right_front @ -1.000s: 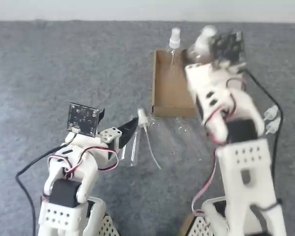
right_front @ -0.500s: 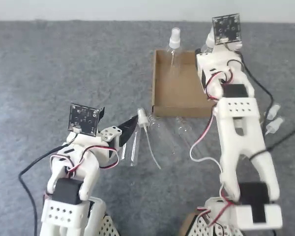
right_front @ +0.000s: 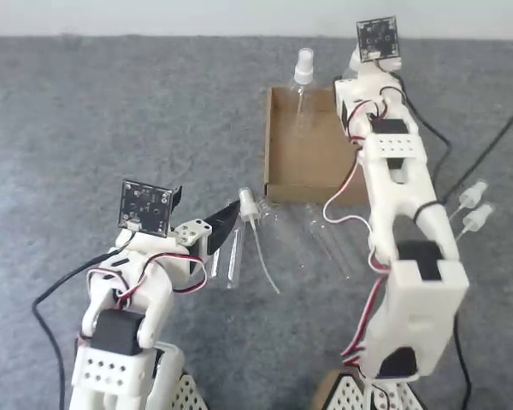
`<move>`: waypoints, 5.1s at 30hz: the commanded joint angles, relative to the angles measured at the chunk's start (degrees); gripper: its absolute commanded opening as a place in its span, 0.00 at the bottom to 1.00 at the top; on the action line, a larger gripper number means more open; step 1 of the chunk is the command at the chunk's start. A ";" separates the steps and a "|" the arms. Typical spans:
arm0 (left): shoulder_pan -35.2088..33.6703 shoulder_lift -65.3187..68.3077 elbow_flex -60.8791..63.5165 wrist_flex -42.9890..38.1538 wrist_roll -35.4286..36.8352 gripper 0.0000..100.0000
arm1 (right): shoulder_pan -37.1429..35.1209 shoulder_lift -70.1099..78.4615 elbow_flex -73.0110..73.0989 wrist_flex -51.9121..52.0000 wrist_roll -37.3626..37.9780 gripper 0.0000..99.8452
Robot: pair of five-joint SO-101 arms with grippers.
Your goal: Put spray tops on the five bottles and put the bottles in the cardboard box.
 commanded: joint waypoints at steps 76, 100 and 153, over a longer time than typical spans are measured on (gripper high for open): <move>-0.18 -0.70 0.40 -1.76 -0.44 0.31 | 0.22 14.20 -8.09 -9.27 -5.27 0.31; -0.18 -0.70 0.40 -1.76 -0.44 0.31 | 0.84 3.12 -25.23 15.96 -5.27 0.31; -2.64 -0.79 3.65 3.16 -0.09 0.31 | 32.57 5.67 -15.21 45.32 -14.24 0.31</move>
